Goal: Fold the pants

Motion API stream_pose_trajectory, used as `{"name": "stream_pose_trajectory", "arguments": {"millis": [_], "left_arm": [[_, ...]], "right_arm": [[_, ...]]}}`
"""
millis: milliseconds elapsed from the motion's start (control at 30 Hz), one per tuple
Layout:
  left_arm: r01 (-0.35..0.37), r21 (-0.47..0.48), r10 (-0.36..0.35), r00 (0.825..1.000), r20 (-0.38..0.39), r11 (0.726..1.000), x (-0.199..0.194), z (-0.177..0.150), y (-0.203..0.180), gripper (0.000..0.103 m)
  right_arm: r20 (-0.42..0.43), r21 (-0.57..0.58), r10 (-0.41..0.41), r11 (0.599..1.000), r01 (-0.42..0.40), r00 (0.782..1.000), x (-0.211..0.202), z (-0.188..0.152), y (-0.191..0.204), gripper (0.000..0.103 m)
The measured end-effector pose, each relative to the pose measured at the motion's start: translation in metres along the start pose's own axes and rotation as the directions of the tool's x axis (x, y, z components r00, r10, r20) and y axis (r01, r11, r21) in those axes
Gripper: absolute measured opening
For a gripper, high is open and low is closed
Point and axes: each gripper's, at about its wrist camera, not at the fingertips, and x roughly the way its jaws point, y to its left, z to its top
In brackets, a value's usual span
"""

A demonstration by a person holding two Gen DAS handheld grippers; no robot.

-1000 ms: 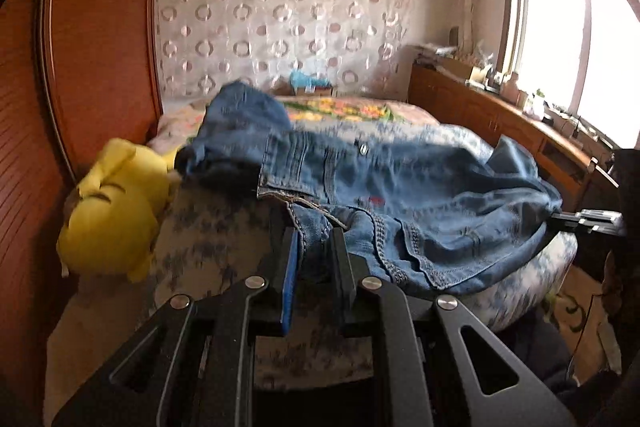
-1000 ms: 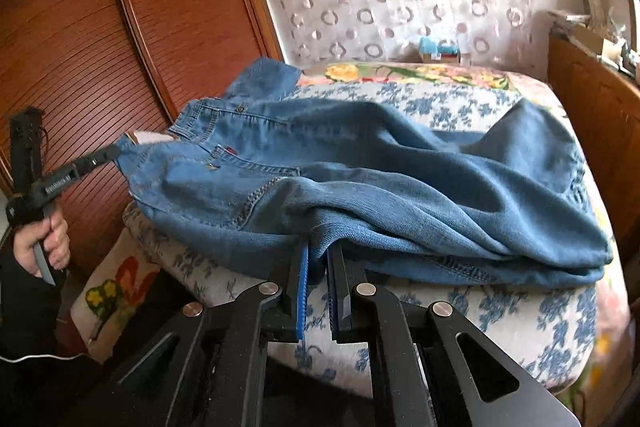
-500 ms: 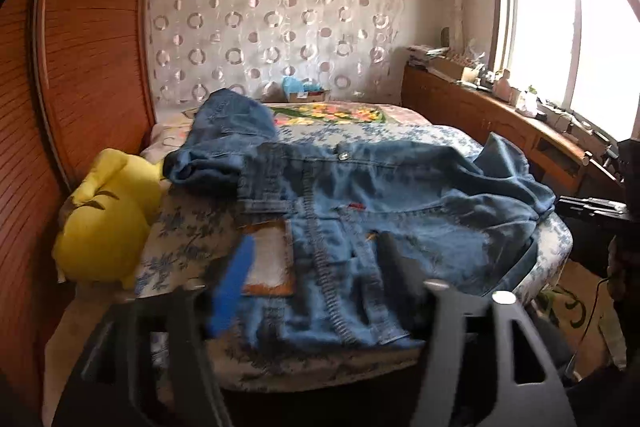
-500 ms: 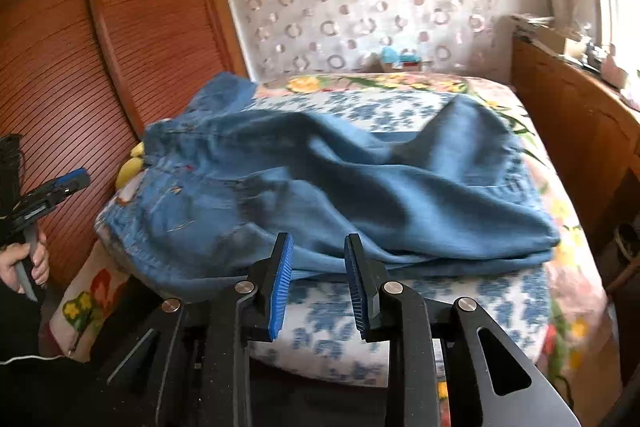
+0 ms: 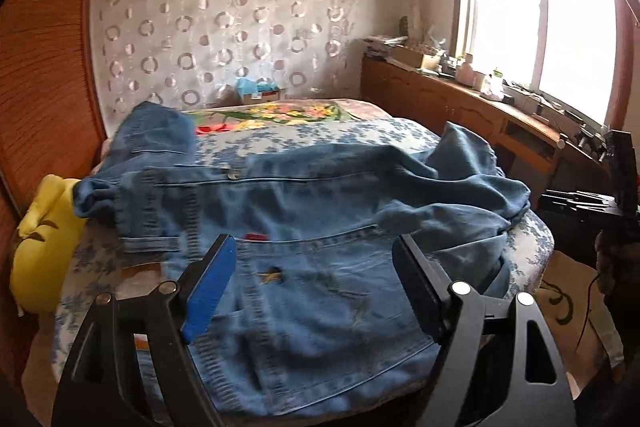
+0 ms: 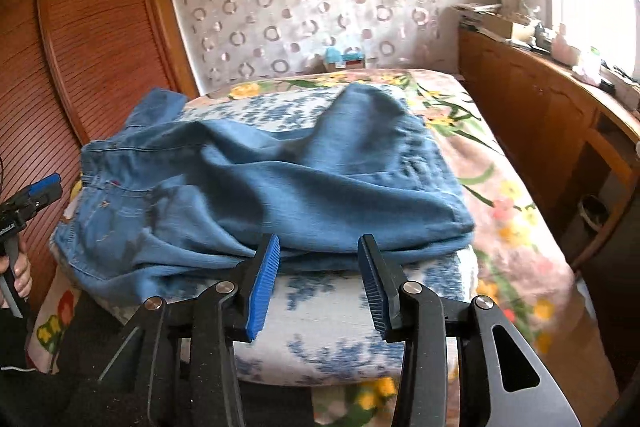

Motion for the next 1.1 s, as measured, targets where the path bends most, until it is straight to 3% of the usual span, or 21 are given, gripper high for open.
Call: {"name": "stream_pose_trajectory", "arguments": {"millis": [300,900,1100], "left_arm": [[0.021,0.025,-0.020,0.999,-0.040,0.999,0.015,-0.001,-0.022,0.081],[0.029,0.011,-0.028,0.997,-0.069,1.000,0.023,-0.012,-0.025,0.081],[0.042,0.016,-0.041,0.994,-0.099,0.999,0.038,-0.013,-0.027,0.081]], "right_arm": [[-0.004,0.046,-0.056,0.997,0.056,0.998,0.009,0.001,-0.027,0.044],[0.002,0.098,-0.120,0.988,0.120,0.993,0.022,0.011,-0.035,0.050],[-0.041,0.094,-0.121,0.988,0.125,0.992,0.041,0.012,-0.038,0.052]]}}
